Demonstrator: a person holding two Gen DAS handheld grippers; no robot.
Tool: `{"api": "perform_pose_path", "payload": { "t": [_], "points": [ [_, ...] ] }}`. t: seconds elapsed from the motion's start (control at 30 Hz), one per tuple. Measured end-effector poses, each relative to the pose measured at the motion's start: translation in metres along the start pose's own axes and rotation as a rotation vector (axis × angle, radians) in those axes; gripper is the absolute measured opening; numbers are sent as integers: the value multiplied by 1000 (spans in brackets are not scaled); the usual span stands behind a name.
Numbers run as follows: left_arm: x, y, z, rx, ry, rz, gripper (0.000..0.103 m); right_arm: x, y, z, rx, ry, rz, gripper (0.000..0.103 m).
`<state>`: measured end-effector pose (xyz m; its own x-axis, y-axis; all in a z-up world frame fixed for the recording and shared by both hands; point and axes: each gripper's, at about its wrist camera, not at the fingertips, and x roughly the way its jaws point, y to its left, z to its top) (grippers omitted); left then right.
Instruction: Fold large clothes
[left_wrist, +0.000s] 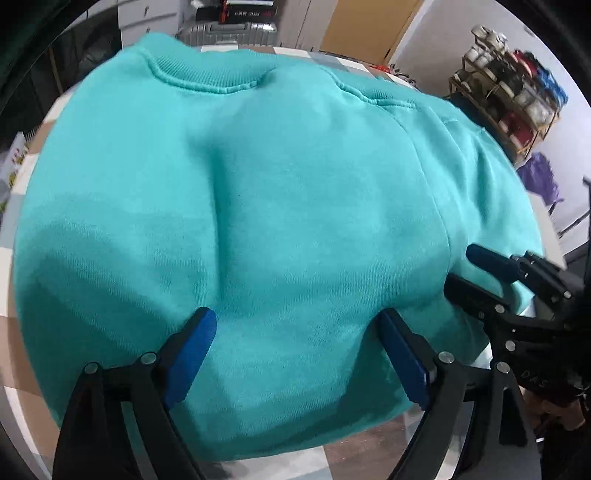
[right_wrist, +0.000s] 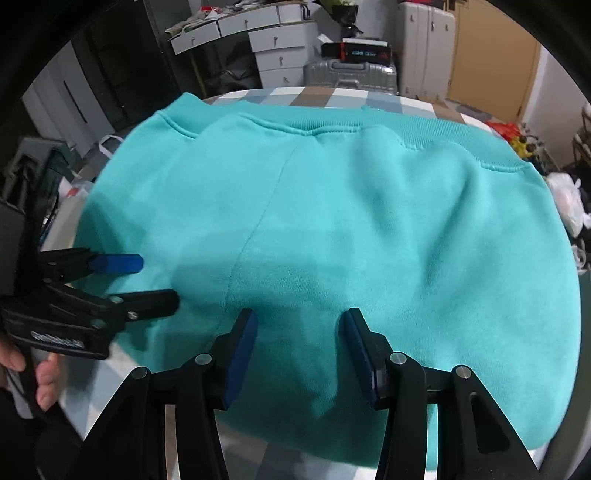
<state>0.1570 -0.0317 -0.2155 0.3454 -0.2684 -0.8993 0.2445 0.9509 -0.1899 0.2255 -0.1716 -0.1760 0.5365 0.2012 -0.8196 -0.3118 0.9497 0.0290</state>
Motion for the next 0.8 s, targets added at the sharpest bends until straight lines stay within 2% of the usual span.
{"api": "perform_pose_path", "payload": {
  "t": [0.13, 0.2, 0.23, 0.3, 0.33, 0.4, 0.47, 0.5, 0.53, 0.57, 0.63, 0.8],
  "points": [
    [-11, 4, -6, -24, -26, -33, 88, -2, 0, 0, 4, -16, 2, 49],
    [-25, 11, -13, -28, -50, -20, 87, -17, -9, -2, 9, -22, 66, 47],
    [-39, 13, -15, -17, -97, -12, 87, -34, -21, -3, 34, -52, 102, 47],
    [-48, 23, -11, -1, -154, 42, 87, -64, -44, -9, 82, -136, 65, 50],
    [-46, 28, -9, 0, -151, 61, 87, -72, -54, -11, 95, -154, 40, 50],
    [-32, 37, -6, -7, -106, 65, 87, -75, -76, -16, 116, -128, -12, 50],
    [-18, 42, -8, 4, -75, 75, 86, -61, -97, -26, 162, -60, -77, 50],
    [-13, 40, -9, 29, -71, 84, 87, -48, -106, -34, 185, -5, -84, 48],
    [-10, 37, -10, 46, -71, 103, 87, -31, -111, -41, 192, 55, -55, 47],
    [-9, 33, -10, 52, -75, 119, 87, -24, -109, -45, 177, 51, -46, 47],
    [-10, 32, -12, 53, -80, 138, 87, -22, -102, -48, 142, 7, -83, 47],
    [-11, 33, -16, 60, -88, 133, 87, -20, -98, -41, 153, 27, -114, 48]
  ]
}}
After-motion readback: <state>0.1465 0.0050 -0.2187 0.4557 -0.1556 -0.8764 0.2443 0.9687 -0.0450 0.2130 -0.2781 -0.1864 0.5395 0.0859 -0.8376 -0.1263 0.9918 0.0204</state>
